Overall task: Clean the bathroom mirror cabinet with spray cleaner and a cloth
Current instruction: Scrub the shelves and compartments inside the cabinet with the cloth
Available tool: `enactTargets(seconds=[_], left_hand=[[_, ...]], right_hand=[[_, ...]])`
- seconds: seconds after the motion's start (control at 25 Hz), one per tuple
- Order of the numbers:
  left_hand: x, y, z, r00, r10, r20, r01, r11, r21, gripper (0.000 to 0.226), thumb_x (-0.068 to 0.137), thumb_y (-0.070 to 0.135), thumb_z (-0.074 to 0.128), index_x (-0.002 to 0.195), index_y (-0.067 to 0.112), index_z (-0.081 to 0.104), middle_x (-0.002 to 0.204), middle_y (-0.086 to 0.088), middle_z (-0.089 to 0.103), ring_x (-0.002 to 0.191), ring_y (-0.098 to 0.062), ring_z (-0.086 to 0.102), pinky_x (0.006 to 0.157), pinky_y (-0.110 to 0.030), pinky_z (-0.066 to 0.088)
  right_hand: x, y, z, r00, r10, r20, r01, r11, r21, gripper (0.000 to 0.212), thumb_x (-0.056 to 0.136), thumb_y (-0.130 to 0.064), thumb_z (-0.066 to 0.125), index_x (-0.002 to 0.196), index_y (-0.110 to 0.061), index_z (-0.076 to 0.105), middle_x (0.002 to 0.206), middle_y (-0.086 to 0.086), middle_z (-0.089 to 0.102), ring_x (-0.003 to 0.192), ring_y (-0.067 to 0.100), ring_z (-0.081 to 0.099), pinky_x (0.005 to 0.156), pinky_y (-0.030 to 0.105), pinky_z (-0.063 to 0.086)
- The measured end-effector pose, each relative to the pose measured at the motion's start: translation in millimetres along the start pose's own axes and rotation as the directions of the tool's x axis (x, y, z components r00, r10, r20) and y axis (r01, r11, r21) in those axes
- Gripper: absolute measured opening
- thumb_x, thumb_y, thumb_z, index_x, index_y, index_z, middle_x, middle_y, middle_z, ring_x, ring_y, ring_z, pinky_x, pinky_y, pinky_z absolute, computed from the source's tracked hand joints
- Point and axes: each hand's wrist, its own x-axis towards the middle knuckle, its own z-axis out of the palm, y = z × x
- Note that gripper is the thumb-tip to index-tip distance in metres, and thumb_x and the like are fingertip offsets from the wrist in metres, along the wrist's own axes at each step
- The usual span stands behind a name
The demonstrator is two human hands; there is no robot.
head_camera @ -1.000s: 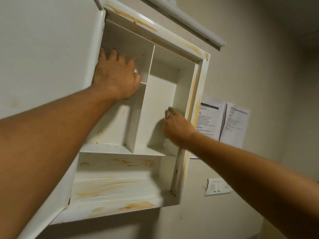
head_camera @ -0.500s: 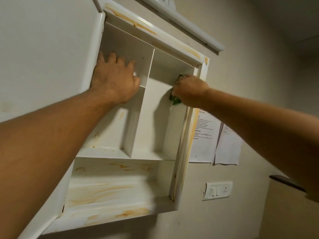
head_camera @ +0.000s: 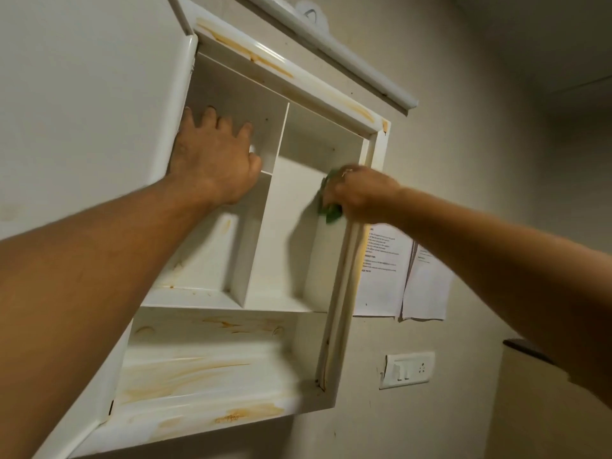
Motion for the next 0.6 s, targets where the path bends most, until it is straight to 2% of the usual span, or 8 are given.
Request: enactTargets(seconds=[0.08,0.16,0.2,0.28,0.36,0.44,0.52,0.6], left_hand=[[0.4,0.2,0.5,1.0,-0.005,-0.003,0.005,1.0,0.007,0.065,0.099,0.044,0.02,0.155,0.015,0.035,0.148,-0.023,0.048,0.139,-0.042,0.038,0.117,-0.06,0.025],[-1.1,1.3,-0.5,1.0,-0.003,-0.008,0.003,1.0,0.012,0.065,0.099,0.044,0.02,0.156,0.015,0.034,0.148,-0.024,0.048,0.139,-0.042,0.038,0.118,-0.06,0.025],[-1.4,1.1,-0.3,1.0,-0.003,-0.008,0.004,1.0,0.016,0.065,0.099,0.044,0.02,0.156,0.016,0.034,0.148,-0.024,0.048,0.14,-0.042,0.038,0.119,-0.06,0.024],[-1.2,1.5,-2.8,1.0,-0.003,0.007,0.003,1.0,0.003,0.065,0.1,0.044,0.02,0.157,0.016,0.033,0.149,-0.023,0.047,0.14,-0.042,0.037,0.119,-0.06,0.024],[-1.8,1.3,-3.0,1.0,-0.007,0.013,0.008,1.0,-0.004,0.064,0.1,0.044,0.02,0.157,0.016,0.033,0.15,-0.023,0.047,0.14,-0.042,0.038,0.119,-0.061,0.024],[-0.4,0.6,-2.7,1.0,0.002,0.01,-0.002,1.0,-0.003,0.064,0.1,0.044,0.02,0.157,0.016,0.033,0.149,-0.023,0.047,0.139,-0.042,0.039,0.118,-0.061,0.024],[-1.4,-0.4,-2.4,1.0,-0.001,0.018,0.001,1.0,0.006,0.065,0.1,0.044,0.02,0.156,0.016,0.034,0.148,-0.023,0.048,0.138,-0.042,0.039,0.117,-0.061,0.026],[-1.6,0.3,-1.6,1.0,0.011,0.011,-0.011,1.0,0.023,0.067,0.097,0.045,0.017,0.154,0.015,0.037,0.147,-0.024,0.049,0.138,-0.043,0.04,0.116,-0.061,0.027]], right_hand=[[5.7,-9.2,11.0,0.982,0.124,-0.145,-0.133,0.99,-0.052,0.025,0.098,-0.018,0.051,0.117,-0.02,0.068,0.114,0.001,0.07,0.112,0.025,0.064,0.11,0.041,0.039],[-17.2,-71.8,35.5,0.993,0.118,-0.01,-0.118,0.993,0.027,0.024,0.098,-0.011,0.048,0.109,-0.011,0.069,0.107,0.007,0.07,0.106,0.027,0.067,0.091,0.037,0.049],[-35.1,-105.8,48.8,0.999,0.012,0.051,-0.016,0.997,0.071,0.024,0.098,-0.011,0.048,0.108,-0.01,0.07,0.107,0.007,0.07,0.105,0.026,0.067,0.088,0.036,0.049],[-62.0,-140.8,64.9,0.975,-0.199,0.101,0.191,0.978,0.084,0.025,0.096,-0.014,0.051,0.107,-0.018,0.074,0.107,0.001,0.071,0.108,0.023,0.065,0.106,0.039,0.045],[-52.6,-114.3,56.0,0.936,-0.314,0.157,0.303,0.949,0.087,0.025,0.097,-0.018,0.051,0.11,-0.023,0.072,0.108,-0.001,0.069,0.111,0.022,0.063,0.106,0.044,0.045],[-29.0,-63.9,37.0,0.928,-0.318,0.193,0.305,0.948,0.093,0.03,0.1,-0.023,0.048,0.123,-0.028,0.067,0.122,-0.001,0.065,0.12,0.023,0.057,0.105,0.045,0.046],[-8.3,-1.7,14.9,0.975,-0.209,0.074,0.21,0.978,-0.012,0.035,0.099,-0.031,0.039,0.126,-0.032,0.063,0.126,-0.003,0.064,0.123,0.022,0.055,0.105,0.045,0.046],[-0.6,28.8,8.0,0.996,-0.065,-0.061,0.058,0.993,-0.101,0.035,0.097,-0.03,0.039,0.121,-0.03,0.064,0.119,-0.003,0.067,0.114,0.022,0.06,0.1,0.042,0.051]])
